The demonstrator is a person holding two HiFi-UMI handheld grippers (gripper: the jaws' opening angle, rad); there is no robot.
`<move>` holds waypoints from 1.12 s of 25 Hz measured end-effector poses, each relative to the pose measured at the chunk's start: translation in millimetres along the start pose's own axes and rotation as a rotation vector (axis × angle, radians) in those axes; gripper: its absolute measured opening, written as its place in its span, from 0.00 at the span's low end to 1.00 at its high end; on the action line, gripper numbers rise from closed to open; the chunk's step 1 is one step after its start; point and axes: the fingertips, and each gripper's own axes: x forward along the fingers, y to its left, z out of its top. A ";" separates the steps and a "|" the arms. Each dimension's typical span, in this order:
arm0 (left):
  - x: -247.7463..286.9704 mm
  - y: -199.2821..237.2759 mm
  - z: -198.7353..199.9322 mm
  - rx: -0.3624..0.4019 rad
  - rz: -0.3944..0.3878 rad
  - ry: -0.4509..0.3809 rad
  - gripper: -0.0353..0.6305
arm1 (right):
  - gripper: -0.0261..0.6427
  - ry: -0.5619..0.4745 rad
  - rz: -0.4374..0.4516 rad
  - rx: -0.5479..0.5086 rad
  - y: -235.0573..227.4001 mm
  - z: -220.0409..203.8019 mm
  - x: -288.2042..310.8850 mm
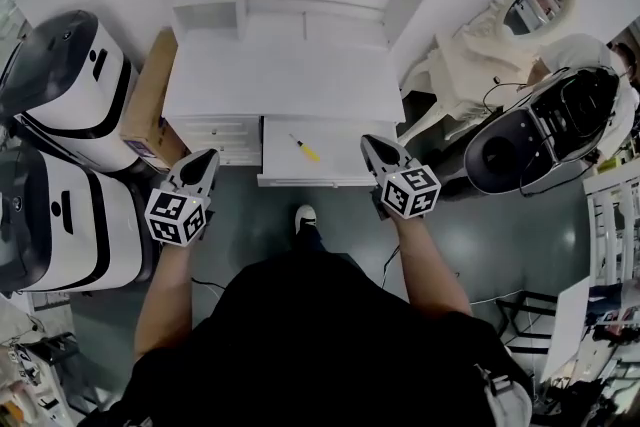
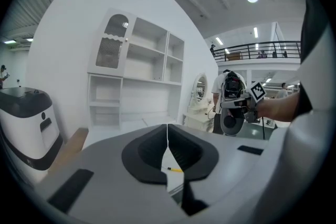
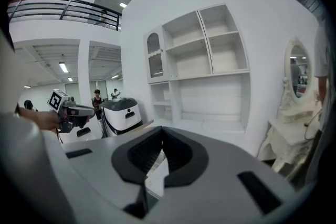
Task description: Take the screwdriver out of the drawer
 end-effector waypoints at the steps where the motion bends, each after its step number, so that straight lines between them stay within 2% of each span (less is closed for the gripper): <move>1: 3.1 2.6 0.3 0.002 0.003 0.002 0.09 | 0.06 0.001 0.000 0.001 -3.4 -0.7 4.0; 21: 104.7 52.2 11.0 -0.021 0.065 0.057 0.09 | 0.06 0.065 0.046 0.009 -97.1 6.6 105.7; 28: 135.4 56.5 -1.5 -0.049 0.073 0.082 0.09 | 0.06 0.121 0.085 0.013 -114.6 -12.0 137.4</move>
